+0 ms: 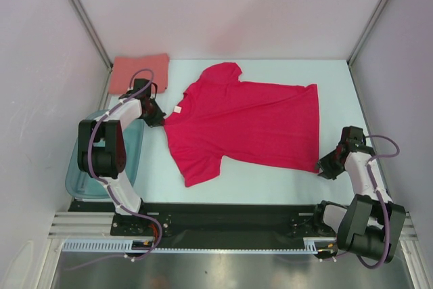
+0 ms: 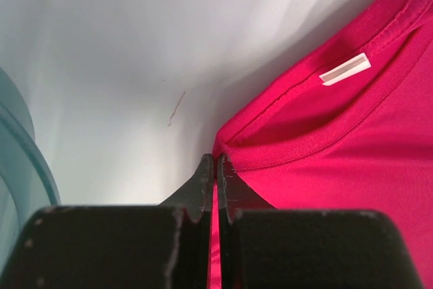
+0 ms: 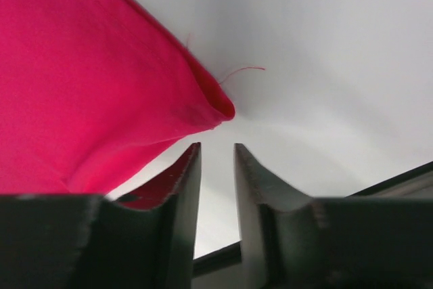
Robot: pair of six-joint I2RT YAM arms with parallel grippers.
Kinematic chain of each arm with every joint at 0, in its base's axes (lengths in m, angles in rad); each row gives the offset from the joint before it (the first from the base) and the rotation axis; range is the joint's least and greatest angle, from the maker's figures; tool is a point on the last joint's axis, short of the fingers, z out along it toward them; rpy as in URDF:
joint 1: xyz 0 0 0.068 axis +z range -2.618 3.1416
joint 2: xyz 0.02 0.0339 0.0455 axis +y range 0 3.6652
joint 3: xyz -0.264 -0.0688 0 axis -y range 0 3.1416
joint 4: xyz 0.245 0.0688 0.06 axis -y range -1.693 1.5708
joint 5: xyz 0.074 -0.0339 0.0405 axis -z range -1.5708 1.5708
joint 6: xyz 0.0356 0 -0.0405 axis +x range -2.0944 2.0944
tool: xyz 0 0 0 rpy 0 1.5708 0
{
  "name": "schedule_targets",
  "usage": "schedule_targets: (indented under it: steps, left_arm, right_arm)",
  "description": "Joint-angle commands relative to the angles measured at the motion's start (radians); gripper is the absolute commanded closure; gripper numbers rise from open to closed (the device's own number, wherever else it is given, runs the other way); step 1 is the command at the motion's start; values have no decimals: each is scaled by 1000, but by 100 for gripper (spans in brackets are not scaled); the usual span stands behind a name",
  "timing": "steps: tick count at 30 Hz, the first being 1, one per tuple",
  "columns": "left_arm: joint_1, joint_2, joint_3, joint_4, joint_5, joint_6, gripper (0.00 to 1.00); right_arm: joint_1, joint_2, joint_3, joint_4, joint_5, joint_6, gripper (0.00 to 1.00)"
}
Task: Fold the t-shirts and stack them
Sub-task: Flatten the tshirt out
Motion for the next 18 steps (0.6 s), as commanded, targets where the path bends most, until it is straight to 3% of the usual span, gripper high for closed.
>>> schedule_targets:
  steps: [1,7,12,18]
  left_arm:
    - [7,-33,0,9,2,-11,100]
    - [7,-36,-3,10,-11,-3,100]
    - [7,-44,-6,13,-17,2,100]
    - [7,-39,-10,12,-21,3,100]
  right_arm:
    - [14,-5,-24,30,9,39,71]
    - [25,47,-43,102,-3,54,69]
    - [34,75,-49,122,-5,50,59]
    - [32,100,-77,162,20,83,63]
